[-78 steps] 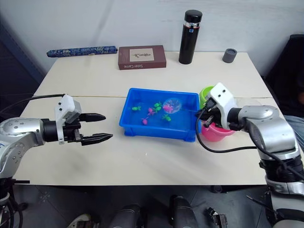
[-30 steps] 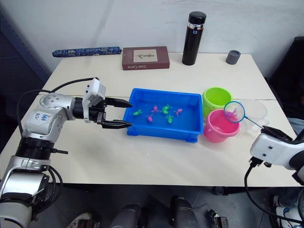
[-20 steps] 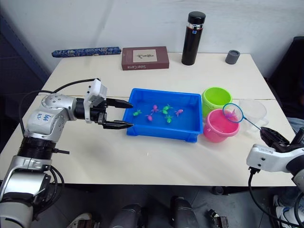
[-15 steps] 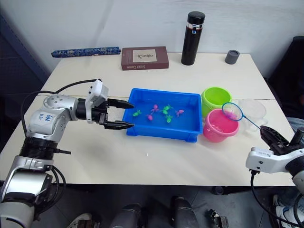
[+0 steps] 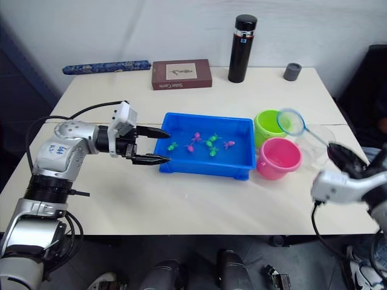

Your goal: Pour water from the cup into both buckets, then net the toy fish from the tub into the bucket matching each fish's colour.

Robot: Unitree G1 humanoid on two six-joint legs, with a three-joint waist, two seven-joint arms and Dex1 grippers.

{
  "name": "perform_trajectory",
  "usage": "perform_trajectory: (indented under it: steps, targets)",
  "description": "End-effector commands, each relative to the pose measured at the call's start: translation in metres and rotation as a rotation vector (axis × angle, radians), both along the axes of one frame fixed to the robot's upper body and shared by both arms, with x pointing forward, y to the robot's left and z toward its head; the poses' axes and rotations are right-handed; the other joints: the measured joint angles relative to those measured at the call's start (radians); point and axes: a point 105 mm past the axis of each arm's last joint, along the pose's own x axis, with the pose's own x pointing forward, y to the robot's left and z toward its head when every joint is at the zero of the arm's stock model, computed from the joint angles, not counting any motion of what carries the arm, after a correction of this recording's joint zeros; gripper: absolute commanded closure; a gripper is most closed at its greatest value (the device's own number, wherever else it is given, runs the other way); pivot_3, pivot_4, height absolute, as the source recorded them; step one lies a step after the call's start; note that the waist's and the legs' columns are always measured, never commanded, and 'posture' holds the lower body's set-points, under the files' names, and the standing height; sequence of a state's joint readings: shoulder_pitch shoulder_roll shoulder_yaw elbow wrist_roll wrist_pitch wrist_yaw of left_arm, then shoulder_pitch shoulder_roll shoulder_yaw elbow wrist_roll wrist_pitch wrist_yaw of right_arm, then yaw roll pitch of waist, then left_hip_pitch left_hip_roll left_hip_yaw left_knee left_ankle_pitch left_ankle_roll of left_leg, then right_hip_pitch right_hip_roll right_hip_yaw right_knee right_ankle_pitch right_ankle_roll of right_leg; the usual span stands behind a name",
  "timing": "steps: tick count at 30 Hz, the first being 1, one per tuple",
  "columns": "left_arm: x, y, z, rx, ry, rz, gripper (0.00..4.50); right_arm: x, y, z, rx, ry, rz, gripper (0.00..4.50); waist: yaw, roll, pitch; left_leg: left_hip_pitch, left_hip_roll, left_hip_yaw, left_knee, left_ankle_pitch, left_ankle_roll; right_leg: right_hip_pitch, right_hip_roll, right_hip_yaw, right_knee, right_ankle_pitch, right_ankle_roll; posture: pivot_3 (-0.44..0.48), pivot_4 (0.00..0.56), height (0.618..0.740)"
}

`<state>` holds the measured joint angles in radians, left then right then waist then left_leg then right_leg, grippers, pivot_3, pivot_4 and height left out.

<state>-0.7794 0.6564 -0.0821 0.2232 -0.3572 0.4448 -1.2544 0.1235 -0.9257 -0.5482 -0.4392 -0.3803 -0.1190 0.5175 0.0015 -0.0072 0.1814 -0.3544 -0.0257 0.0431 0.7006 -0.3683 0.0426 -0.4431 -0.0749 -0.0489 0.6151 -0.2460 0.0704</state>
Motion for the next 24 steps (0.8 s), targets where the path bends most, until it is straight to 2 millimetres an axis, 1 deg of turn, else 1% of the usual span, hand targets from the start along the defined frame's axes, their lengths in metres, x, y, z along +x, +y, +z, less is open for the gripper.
perform_trajectory:
  steps: [1,3,4,6,10,12,14,15,17,21,24]
  targets:
    - [-0.004,0.006,0.013,-0.016,-0.05,0.016,0.07,0.006,0.019,0.01,0.189,0.106,0.072,4.5,0.0,0.0,0.0,0.0,0.0,-0.001,0.0,0.0,0.0,0.0,0.0,0.0,0.001,0.0,0.0,0.0,0.15,0.74]
    - [-0.006,0.009,0.013,-0.019,-0.052,0.036,0.07,0.011,0.035,0.007,0.31,0.225,0.132,4.5,0.0,0.0,0.0,0.0,0.002,-0.002,0.0,0.0,-0.001,0.0,0.001,-0.001,0.001,0.0,-0.001,0.0,0.15,0.74]
    - [-0.007,0.01,0.013,-0.02,-0.054,0.043,0.07,0.012,0.039,0.004,0.38,0.291,0.141,4.5,0.0,-0.001,0.0,0.0,0.002,-0.002,-0.001,0.0,-0.001,0.0,0.001,-0.001,0.001,0.0,-0.001,0.0,0.15,0.74]
    - [-0.008,0.011,0.013,-0.021,-0.055,0.05,0.07,0.013,0.043,0.001,0.453,0.366,0.136,4.5,0.005,-0.001,0.0,-0.001,0.001,-0.002,0.0,0.0,-0.001,0.0,0.0,-0.001,0.001,0.0,-0.001,0.0,0.15,0.74]
    - [-0.012,0.017,0.013,-0.021,-0.058,0.084,0.07,0.017,0.061,-0.008,0.71,0.624,0.173,4.5,0.009,0.0,0.0,-0.001,0.0,-0.003,0.0,0.0,0.0,0.0,-0.003,-0.001,0.001,0.0,-0.001,0.0,0.15,0.74]
    - [-0.012,0.019,0.013,-0.021,-0.061,0.101,0.07,0.018,0.066,-0.01,0.774,0.717,0.163,4.5,0.008,0.0,0.0,-0.001,0.0,-0.004,0.0,0.0,0.0,-0.001,-0.003,-0.001,0.001,0.0,-0.001,0.0,0.15,0.74]
    - [-0.013,0.021,0.012,-0.023,-0.061,0.117,0.07,0.018,0.067,-0.018,0.836,0.832,0.094,4.5,0.009,0.0,0.0,-0.001,0.0,-0.004,0.0,0.0,0.0,-0.001,-0.003,-0.002,0.0,0.0,-0.001,0.0,0.15,0.74]
    - [-0.014,0.021,0.011,-0.023,-0.06,0.121,0.07,0.018,0.067,-0.02,0.849,0.857,0.059,4.5,0.01,0.0,0.0,-0.001,0.0,-0.004,0.0,0.0,0.0,-0.001,-0.003,-0.002,0.0,0.0,-0.001,0.0,0.15,0.74]
    - [-0.016,0.022,0.009,-0.025,-0.057,0.129,0.07,0.015,0.076,-0.022,0.904,0.939,0.041,4.5,0.011,0.0,0.0,-0.002,0.0,-0.005,-0.001,0.0,0.0,-0.001,-0.004,-0.002,-0.001,0.0,-0.001,0.0,0.15,0.74]
    - [-0.017,0.021,0.007,-0.031,-0.052,0.136,0.07,0.012,0.088,-0.022,0.992,1.044,0.001,4.5,0.011,0.0,0.0,-0.002,0.0,-0.005,-0.001,0.0,0.0,-0.002,-0.004,-0.003,-0.003,0.0,-0.001,0.0,0.15,0.74]
    - [-0.017,0.02,0.005,-0.037,-0.048,0.139,0.07,0.021,0.09,-0.026,1.075,1.086,-0.021,4.5,0.01,0.0,0.0,-0.003,0.0,-0.005,-0.001,0.0,0.0,-0.002,-0.004,-0.003,-0.003,0.0,-0.001,0.0,0.15,0.74]
